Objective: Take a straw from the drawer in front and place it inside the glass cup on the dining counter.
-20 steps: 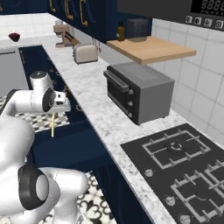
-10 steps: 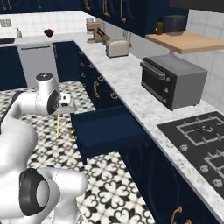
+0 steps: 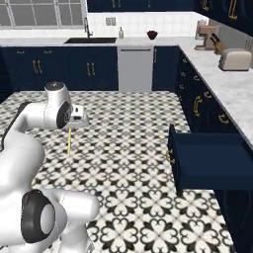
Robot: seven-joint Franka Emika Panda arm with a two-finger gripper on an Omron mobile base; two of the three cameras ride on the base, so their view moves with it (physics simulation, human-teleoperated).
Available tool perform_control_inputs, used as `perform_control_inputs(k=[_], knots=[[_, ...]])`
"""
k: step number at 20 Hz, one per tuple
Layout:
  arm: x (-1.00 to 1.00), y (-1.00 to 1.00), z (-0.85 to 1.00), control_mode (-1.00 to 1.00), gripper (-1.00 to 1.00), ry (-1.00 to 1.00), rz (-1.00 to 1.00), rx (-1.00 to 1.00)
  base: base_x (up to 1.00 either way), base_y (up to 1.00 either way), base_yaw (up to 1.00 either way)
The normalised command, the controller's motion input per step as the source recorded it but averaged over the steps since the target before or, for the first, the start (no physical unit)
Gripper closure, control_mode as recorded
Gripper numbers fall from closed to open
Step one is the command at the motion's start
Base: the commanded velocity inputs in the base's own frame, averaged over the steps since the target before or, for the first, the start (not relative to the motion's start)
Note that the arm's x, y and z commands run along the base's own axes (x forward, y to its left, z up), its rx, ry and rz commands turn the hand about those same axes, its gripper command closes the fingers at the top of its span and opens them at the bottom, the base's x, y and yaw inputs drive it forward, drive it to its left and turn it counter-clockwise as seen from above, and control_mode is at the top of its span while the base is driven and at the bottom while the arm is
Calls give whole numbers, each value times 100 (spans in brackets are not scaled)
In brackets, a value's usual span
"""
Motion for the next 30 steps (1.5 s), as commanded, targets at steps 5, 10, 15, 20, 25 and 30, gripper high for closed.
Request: perform_control_inputs(k=[5, 10, 15, 20, 25, 30], knots=[[0, 0, 0, 100, 100, 0, 0, 0, 28, 73, 52], [0, 0, 0, 100, 100, 0, 0, 0, 36, 79, 52], [0, 0, 0, 100, 100, 0, 0, 0, 24, 97, 62], [0, 0, 0, 100, 100, 0, 0, 0, 35, 100, 48], [0, 0, 0, 100, 100, 0, 0, 0, 69, 100, 18], [0, 0, 0, 100, 100, 0, 0, 0, 74, 100, 0]])
